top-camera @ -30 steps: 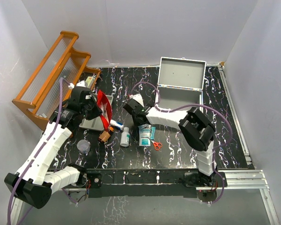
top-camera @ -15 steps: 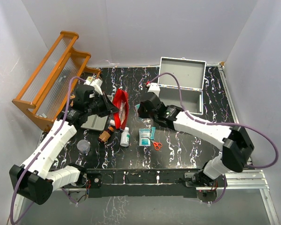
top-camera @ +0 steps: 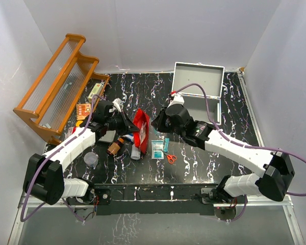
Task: Organize the medicine kit
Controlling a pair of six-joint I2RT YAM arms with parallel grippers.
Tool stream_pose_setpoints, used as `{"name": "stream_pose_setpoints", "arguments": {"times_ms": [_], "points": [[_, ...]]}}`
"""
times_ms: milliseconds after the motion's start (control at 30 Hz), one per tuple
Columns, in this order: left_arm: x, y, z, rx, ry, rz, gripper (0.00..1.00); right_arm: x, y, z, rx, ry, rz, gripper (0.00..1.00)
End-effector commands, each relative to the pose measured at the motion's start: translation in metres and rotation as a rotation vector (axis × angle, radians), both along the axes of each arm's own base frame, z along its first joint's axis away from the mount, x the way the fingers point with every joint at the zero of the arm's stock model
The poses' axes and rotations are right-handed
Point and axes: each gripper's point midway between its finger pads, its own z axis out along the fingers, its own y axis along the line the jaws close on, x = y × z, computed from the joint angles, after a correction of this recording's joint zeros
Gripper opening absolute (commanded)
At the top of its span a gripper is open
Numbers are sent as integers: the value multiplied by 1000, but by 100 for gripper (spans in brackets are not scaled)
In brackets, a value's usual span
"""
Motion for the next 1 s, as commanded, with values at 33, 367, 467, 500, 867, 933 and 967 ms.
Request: {"name": "stream_pose_setpoints", "arguments": {"times_ms": [33,367,467,500,867,933,967], "points": [[-4,-5,-5,-36,11,-22,0,-8,26,27,178,-1,83,6],[-10,19,-32,122,38,11,0,3,21,-16,92,102,-22,7],[-12,18,-34,119,48,1,0,1,-6,-52,-52,189,-134,16],[-13,17,-35,118,52,-2,0,-2,-12,-63,-94,214,-144,19],[-24,19,-43,132,88,-39,0,-35,-27,-138,-337,291,71,51],[-26,20,-45,134,94,-43,0,-38,-29,-149,-374,307,102,51],[-27,20,-45,137,95,-43,0,-39,-30,-154,-389,311,114,50]]}}
